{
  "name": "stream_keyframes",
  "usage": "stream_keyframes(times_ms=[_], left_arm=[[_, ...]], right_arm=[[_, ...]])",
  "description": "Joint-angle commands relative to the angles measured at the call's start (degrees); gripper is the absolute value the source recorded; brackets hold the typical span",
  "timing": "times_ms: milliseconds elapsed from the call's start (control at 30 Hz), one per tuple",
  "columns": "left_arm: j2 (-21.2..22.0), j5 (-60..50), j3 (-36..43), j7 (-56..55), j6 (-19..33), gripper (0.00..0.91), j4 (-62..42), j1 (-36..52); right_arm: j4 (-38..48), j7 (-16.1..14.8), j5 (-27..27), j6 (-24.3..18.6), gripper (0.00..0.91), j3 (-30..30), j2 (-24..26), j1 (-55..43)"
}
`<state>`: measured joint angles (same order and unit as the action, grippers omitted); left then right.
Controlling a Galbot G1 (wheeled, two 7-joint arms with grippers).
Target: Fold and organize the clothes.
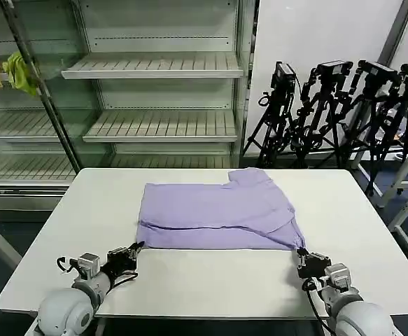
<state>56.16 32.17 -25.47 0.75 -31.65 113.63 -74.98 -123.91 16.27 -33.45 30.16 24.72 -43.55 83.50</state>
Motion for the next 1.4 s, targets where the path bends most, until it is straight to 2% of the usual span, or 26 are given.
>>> stream_keyframes(times_ms=[33,333,567,733,1000,1267,1400], left_arm=[[-1.0,0.0,-1.0,-0.1,0.0,0.01,2.4,-3.2],[-2.1,-0.9,-3.1,-0.1,0.0,0.01,7.7,-11.0],[-2.1,-3.5,-4.7,-0.1,0.4,0.01,11.5,-16.8],[-1.8,-5.0,-5.6,-0.1,0.5,0.01,13.7,-20.6],[-1.8,-5.1,-7.8,-0.3,0.1,0.01,15.5,-24.6],[-0.6,-6.0,-11.0,-0.6,0.0,0.01,19.6,-33.0],[-0.2,-6.1,-11.6,-1.0,-0.6,0.01,20.9,-35.5]], right_arm=[[-3.5,0.0,-1.1,0.1,0.0,2.1,2.3,4.4],[-8.3,0.1,-0.5,0.5,0.0,6.9,4.1,12.3],[-11.6,-0.2,0.4,0.1,0.0,13.2,4.9,24.1],[-13.2,0.0,1.7,-0.2,0.0,15.2,4.8,29.1],[-13.9,2.1,2.2,1.4,0.0,15.0,5.5,29.6],[-15.0,4.1,2.9,2.2,0.0,15.4,5.2,31.1],[-15.7,5.2,2.9,2.9,0.0,14.7,6.7,32.1]])
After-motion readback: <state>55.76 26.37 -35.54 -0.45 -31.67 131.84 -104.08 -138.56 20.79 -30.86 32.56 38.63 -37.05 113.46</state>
